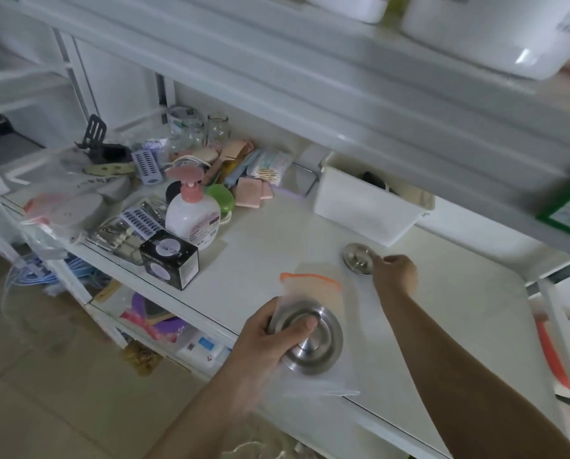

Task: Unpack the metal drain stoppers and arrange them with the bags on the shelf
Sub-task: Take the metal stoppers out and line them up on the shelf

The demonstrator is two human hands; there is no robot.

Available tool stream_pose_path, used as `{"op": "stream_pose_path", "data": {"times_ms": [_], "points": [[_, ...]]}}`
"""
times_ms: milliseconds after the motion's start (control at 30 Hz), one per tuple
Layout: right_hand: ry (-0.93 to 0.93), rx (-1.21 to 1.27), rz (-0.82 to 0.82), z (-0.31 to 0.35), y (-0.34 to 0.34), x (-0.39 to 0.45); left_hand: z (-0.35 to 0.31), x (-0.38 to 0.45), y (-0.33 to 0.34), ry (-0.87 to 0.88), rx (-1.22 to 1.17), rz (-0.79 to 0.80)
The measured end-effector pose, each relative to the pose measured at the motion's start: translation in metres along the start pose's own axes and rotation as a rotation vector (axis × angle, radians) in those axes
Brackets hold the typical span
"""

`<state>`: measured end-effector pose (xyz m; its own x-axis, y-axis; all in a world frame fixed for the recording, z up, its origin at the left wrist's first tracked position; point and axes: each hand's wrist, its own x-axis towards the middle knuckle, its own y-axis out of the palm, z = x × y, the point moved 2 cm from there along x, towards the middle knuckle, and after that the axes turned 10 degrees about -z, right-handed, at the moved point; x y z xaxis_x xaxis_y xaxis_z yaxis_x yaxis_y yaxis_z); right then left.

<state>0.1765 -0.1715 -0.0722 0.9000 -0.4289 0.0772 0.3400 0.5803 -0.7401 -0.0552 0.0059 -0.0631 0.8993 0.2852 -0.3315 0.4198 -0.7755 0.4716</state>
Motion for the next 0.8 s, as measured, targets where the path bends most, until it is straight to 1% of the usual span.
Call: {"op": "stream_pose_path", "data": {"times_ms": [67, 100, 167, 200, 267, 333, 400, 500, 567, 667, 733, 800], "points": [[-0.114, 0.192, 0.023, 0.02, -0.025, -0.03, -0.003, 0.001, 0.001, -0.003, 0.018, -0.04], [-0.186, 0.286, 0.074, 0.029, -0.043, -0.053, -0.004, 0.001, 0.002, 0.0, 0.018, -0.062], [-0.332, 0.388, 0.191, 0.039, -0.08, -0.102, -0.007, 0.003, 0.003, 0.02, 0.03, -0.104], [-0.384, 0.392, 0.281, 0.039, -0.094, -0.122, -0.007, 0.004, 0.004, 0.032, 0.041, -0.121], [-0.449, 0.297, 0.461, 0.033, -0.104, -0.147, -0.007, 0.005, 0.008, 0.053, 0.066, -0.146], [-0.461, 0.196, 0.57, 0.022, -0.1, -0.153, -0.005, 0.006, 0.013, 0.07, 0.098, -0.163], [-0.415, 0.238, 0.557, 0.015, -0.096, -0.152, -0.003, 0.007, 0.018, 0.074, 0.107, -0.165], [-0.321, 0.37, 0.446, 0.005, -0.096, -0.151, 0.001, 0.006, 0.026, 0.052, 0.043, -0.141], [-0.266, 0.442, 0.408, 0.0, -0.097, -0.154, 0.002, 0.004, 0.029, 0.043, 0.019, -0.144], [-0.215, 0.5, 0.398, -0.003, -0.096, -0.158, 0.005, 0.002, 0.031, 0.011, -0.027, -0.154], [-0.194, 0.527, 0.402, -0.004, -0.094, -0.159, 0.007, 0.001, 0.028, -0.042, -0.081, -0.188], [-0.168, 0.557, 0.427, -0.004, -0.091, -0.162, 0.01, 0.001, 0.022, -0.065, -0.085, -0.216]]}}
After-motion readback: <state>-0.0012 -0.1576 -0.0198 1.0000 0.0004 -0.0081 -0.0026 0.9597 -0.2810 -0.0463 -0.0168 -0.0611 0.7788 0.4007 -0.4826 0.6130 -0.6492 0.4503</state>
